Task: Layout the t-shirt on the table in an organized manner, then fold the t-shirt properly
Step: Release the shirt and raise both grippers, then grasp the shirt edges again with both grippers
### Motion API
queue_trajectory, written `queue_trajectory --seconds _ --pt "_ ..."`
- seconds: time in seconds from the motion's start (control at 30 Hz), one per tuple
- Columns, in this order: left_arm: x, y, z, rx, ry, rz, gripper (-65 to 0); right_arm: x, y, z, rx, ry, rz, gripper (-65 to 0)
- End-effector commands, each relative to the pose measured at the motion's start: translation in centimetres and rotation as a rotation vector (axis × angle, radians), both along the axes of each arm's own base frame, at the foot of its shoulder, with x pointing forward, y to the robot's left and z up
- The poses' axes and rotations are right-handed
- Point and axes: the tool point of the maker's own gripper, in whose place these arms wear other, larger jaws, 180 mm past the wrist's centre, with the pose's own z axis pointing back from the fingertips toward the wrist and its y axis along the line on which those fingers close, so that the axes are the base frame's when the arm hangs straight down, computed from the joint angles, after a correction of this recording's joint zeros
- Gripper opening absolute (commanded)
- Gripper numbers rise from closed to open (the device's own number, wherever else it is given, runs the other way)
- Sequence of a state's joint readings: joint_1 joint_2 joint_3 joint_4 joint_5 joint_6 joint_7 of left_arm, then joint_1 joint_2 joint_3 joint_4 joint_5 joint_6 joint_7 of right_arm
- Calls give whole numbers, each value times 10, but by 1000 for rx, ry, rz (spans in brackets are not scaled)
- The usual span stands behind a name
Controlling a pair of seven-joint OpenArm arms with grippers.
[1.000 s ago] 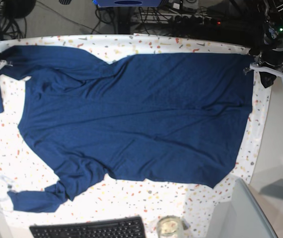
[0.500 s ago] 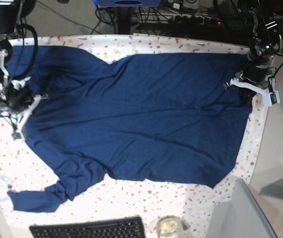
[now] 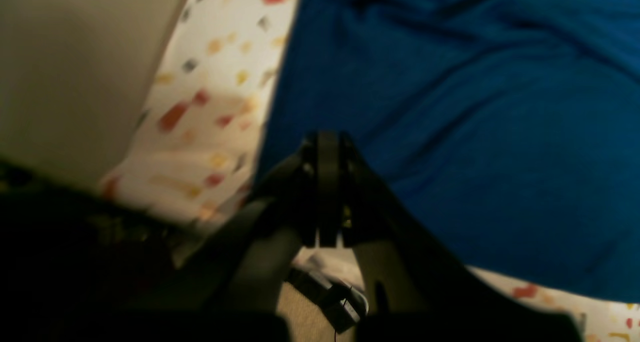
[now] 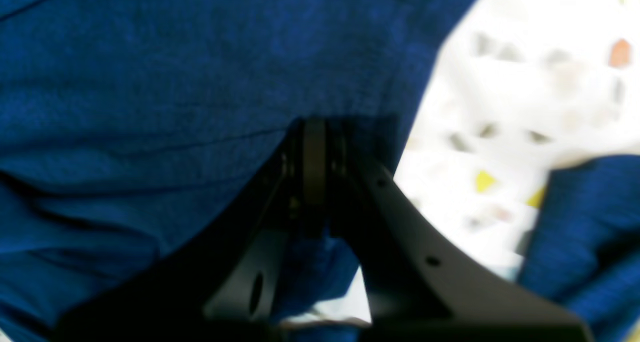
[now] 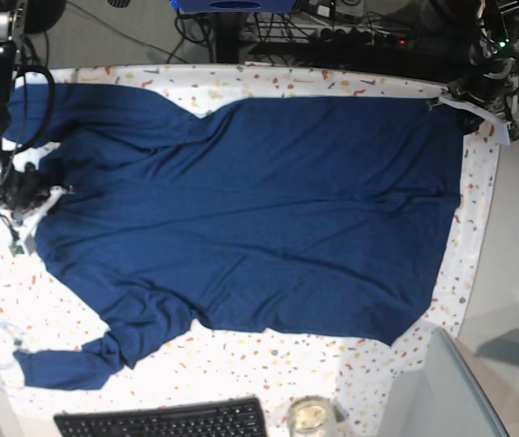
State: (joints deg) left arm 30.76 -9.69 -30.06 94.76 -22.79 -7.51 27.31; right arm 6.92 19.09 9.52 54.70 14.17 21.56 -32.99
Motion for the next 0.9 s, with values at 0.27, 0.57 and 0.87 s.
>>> queue_trajectory --seconds 0.27,0.57,0.87 --pt "15 -4 21 11 -70 -76 -650 8 -34 26 -131 -23 11 -642" --pt "-12 -6 24 -38 -98 -96 -650 31 -19 86 -183 -209 78 -639" --pt "-48 18 18 -94 -128 -6 -523 -14 16 133 -133 -343 28 -633"
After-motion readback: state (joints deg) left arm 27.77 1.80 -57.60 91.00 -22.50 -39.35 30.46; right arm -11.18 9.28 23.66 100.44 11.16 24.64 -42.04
